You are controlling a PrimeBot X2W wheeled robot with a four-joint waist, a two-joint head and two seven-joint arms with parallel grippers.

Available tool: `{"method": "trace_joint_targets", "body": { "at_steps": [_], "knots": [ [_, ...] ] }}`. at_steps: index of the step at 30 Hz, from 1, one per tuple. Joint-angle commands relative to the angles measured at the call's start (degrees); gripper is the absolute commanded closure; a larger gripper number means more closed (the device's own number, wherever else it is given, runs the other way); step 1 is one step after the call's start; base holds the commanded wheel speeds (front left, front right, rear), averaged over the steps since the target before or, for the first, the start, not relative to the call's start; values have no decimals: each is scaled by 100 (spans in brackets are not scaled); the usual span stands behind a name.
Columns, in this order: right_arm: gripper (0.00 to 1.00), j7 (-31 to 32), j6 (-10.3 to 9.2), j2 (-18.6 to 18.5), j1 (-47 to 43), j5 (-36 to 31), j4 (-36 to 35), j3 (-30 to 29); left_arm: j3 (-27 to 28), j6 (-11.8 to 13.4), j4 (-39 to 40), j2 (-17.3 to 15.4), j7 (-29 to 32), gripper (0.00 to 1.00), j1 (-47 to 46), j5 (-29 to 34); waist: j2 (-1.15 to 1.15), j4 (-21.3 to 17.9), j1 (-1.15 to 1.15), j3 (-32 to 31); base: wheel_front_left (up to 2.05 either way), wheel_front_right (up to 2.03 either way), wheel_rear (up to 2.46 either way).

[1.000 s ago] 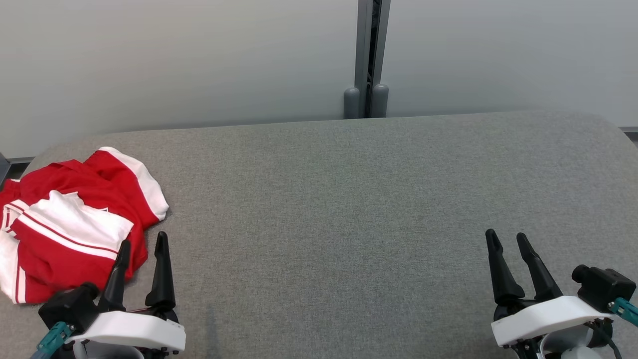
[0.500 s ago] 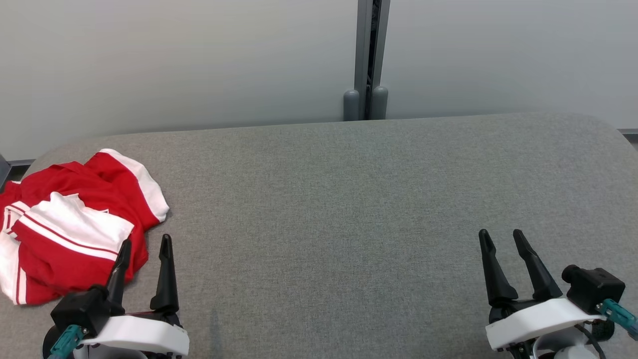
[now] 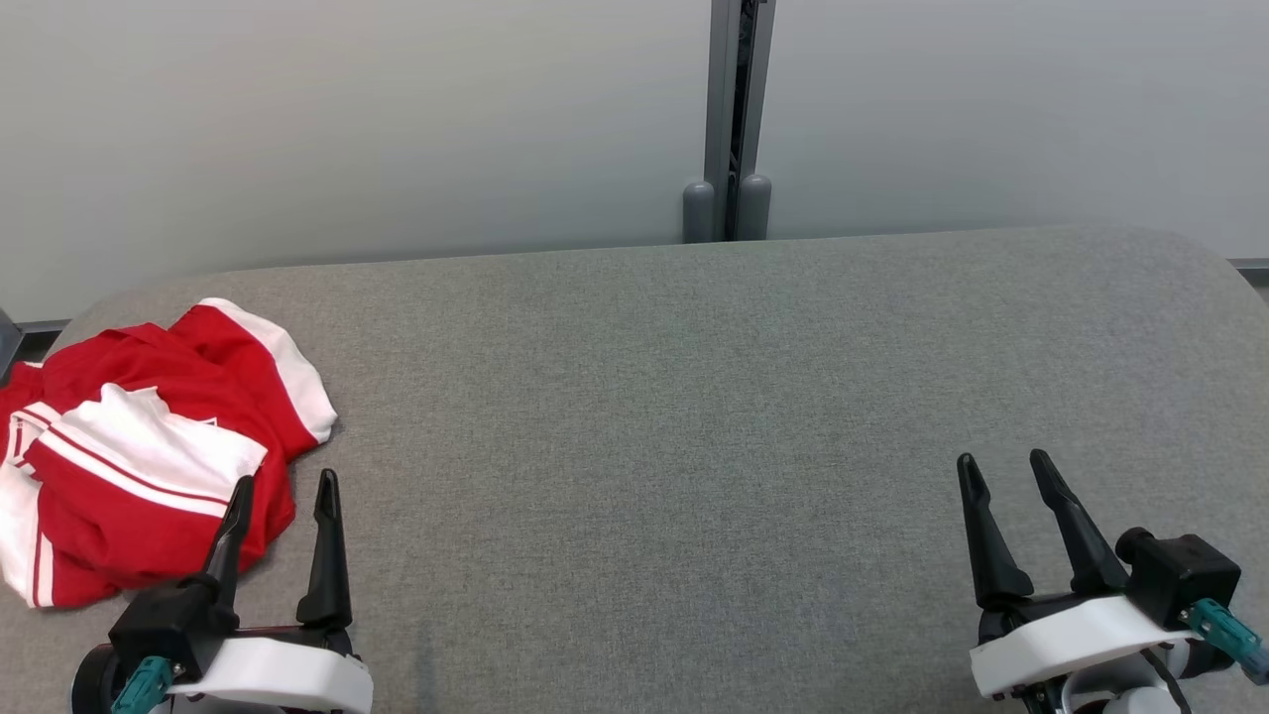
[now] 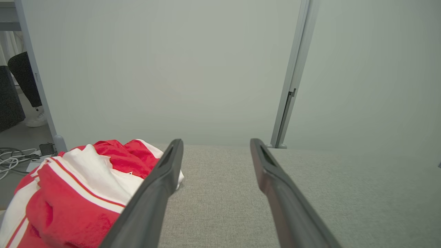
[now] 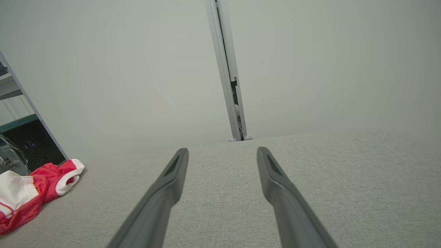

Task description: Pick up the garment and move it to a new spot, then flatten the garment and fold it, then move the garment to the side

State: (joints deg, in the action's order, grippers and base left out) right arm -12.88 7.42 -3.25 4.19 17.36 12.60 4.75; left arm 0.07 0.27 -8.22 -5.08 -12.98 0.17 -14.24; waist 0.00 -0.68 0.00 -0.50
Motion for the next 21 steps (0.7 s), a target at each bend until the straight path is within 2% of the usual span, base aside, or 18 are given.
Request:
{"method": "trace_joint_targets", "body": {
  "at_steps": [1, 14, 21],
  "knots": [
    [0, -62, 11, -27, 45, -120, -23, -28, 33, 35, 31, -45, -49, 0, 57, 109, 0, -2, 0, -2, 0, 0, 0],
    [0, -217, 12, 10, 18, -565, 5, -14, 10, 81, 84, -93, -33, 0, 155, 491, 0, -17, 0, -42, 0, 0, 0],
    [0, -246, 12, 16, 9, -556, 78, -14, 0, 39, 169, -115, 126, 0, 175, 416, 0, -10, 0, -78, 0, 0, 0]
  ]
}}
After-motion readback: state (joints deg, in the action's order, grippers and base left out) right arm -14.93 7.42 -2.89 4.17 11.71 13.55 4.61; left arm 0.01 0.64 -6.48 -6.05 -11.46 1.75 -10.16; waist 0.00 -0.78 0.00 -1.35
